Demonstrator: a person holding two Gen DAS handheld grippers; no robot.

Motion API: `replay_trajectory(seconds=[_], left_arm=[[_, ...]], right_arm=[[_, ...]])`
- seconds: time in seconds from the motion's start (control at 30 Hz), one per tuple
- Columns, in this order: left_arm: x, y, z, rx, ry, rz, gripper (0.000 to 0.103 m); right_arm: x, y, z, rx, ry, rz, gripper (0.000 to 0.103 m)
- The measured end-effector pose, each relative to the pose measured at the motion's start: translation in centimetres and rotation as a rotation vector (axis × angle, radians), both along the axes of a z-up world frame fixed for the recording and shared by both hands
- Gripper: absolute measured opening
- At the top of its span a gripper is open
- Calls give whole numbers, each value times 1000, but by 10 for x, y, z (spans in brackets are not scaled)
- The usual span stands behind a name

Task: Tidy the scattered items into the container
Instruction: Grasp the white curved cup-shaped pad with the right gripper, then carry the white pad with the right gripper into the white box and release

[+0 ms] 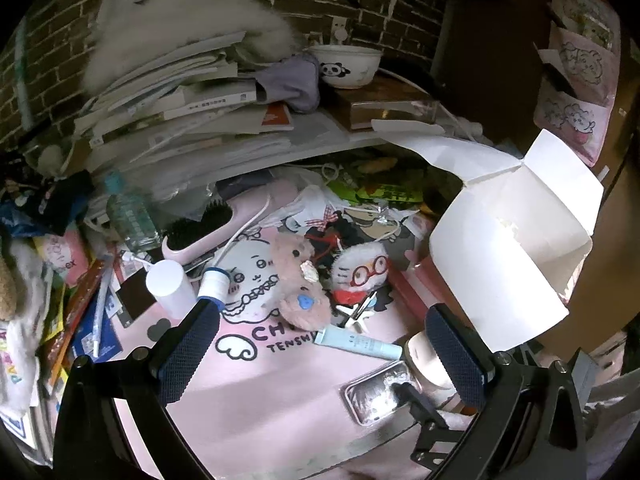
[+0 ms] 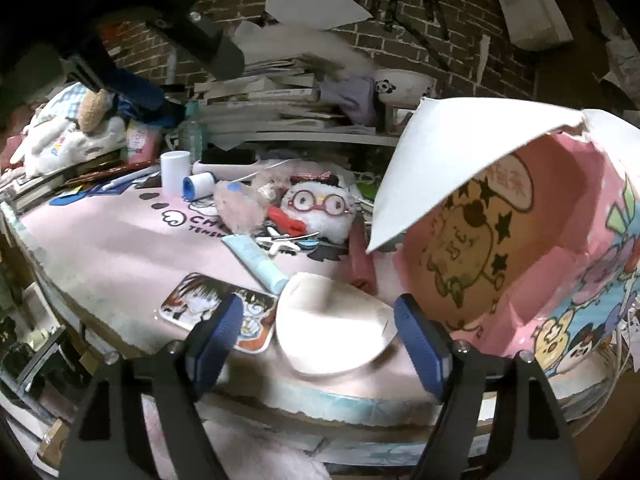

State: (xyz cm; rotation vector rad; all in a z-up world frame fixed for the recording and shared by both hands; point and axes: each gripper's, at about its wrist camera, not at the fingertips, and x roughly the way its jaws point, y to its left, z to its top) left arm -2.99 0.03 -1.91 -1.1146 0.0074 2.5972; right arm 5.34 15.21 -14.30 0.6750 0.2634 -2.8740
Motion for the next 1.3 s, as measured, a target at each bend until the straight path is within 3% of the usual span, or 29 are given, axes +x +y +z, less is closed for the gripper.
replay_trajectory(seconds=[0.37, 0.5, 0.7, 0.83, 1.0, 1.13, 1.3], left_arm=[[-1, -5, 0, 5, 3, 0, 103], [-1, -8, -2, 8, 2, 2, 103], [0, -16, -5, 20, 4, 14, 103], [1, -25, -9, 29, -2, 41, 103], [7, -39, -10, 47, 2, 71, 103], [15, -52, -7, 53, 15, 100, 103], [23, -71, -5, 36, 24, 163, 103]], right_arm=[[2, 14, -3, -131, -50, -71, 74], [-3, 18, -4, -181, -58, -73, 59], [-2, 16, -4, -173, -38, -49, 48], [2, 10, 0, -188, -20, -13, 47], [11, -12, 10, -142, 96, 27, 46], [1, -29, 15, -170, 69, 84, 46], [1, -54, 27, -138, 122, 154, 46]])
